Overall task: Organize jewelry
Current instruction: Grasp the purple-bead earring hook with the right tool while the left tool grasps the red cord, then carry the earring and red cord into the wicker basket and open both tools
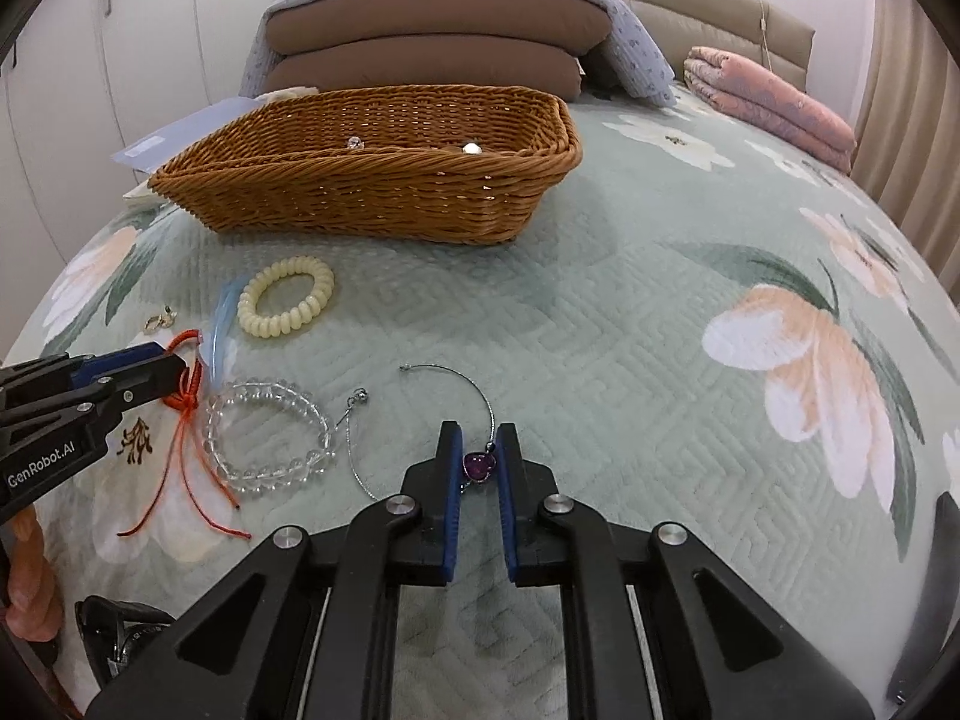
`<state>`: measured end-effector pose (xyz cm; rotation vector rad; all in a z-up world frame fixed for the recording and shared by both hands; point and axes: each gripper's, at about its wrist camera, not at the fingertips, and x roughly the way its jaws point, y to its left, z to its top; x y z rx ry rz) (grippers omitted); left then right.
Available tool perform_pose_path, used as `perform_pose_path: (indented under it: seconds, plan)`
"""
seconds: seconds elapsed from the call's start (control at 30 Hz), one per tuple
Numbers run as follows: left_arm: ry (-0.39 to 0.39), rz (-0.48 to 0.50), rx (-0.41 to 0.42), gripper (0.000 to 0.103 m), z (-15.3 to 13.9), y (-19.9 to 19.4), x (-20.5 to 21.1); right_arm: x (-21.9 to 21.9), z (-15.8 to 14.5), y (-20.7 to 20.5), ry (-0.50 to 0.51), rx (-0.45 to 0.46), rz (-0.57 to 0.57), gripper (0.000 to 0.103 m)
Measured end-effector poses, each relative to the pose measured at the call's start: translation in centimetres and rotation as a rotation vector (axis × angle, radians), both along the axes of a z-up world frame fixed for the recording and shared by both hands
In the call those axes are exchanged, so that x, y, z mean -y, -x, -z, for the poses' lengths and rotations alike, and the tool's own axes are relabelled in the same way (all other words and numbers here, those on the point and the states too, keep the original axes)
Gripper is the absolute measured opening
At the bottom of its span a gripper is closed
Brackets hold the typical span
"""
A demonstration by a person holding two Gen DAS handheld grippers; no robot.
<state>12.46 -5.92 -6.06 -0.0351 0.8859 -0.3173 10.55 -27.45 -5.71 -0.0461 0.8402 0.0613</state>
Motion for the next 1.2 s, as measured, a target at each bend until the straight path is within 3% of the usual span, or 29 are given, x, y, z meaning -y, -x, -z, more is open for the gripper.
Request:
perform_pose_path:
  seconds: [0.1,0.67,1.0,1.2]
  plan:
    - [-0.024,0.025,0.008,0.004,0.1,0.3,0.6,0.1,-0.2,0.4,-0.023,0.013,-0.017,0.013]
    - [0.191,0.068,0.145,0.004,-4.1,2.7,-1.5,1.6,-3.6,2.6,-0.174,0.173,-0.057,0.013]
    - [0.217,0.066,0.192,0.004,-6.7,3.2,-2.8,2.1,-9.0,2.6,-0.301,0.273,-0.115,0.013]
    - [0.198,0.058,0.250,0.004,-10.4,1.3,-3.4,0.8,-12.7,0.1,-0.286,0.339,-0.131,0.013]
